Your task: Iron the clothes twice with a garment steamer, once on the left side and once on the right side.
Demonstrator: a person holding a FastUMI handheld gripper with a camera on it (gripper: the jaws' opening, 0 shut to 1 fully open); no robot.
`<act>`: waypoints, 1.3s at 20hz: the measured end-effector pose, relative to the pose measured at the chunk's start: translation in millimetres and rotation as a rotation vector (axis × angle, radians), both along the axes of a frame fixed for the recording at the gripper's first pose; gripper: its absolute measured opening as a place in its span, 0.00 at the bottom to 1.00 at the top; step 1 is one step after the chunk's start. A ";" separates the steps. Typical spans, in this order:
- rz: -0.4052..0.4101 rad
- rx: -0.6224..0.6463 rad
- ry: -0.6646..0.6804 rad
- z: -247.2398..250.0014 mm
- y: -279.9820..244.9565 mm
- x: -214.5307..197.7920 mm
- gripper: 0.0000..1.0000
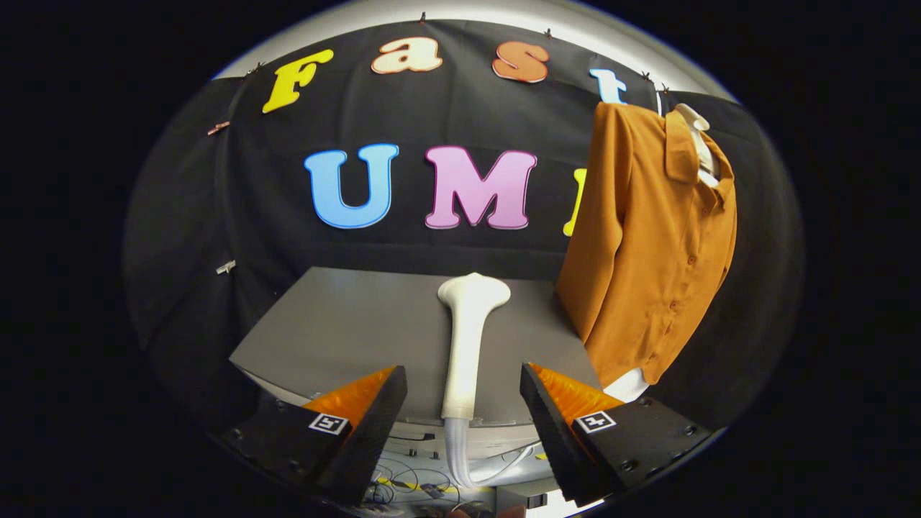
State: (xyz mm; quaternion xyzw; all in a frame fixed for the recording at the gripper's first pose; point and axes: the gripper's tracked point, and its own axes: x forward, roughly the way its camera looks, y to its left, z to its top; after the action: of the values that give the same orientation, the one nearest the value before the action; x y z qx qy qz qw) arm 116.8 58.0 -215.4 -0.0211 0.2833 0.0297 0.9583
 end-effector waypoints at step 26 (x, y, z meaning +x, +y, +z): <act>0.009 0.123 -0.242 40.0 -9.4 1.8 0.33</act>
State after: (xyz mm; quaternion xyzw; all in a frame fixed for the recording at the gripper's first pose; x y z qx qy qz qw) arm 118.5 48.6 -175.4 0.0329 0.1634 0.0484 0.9848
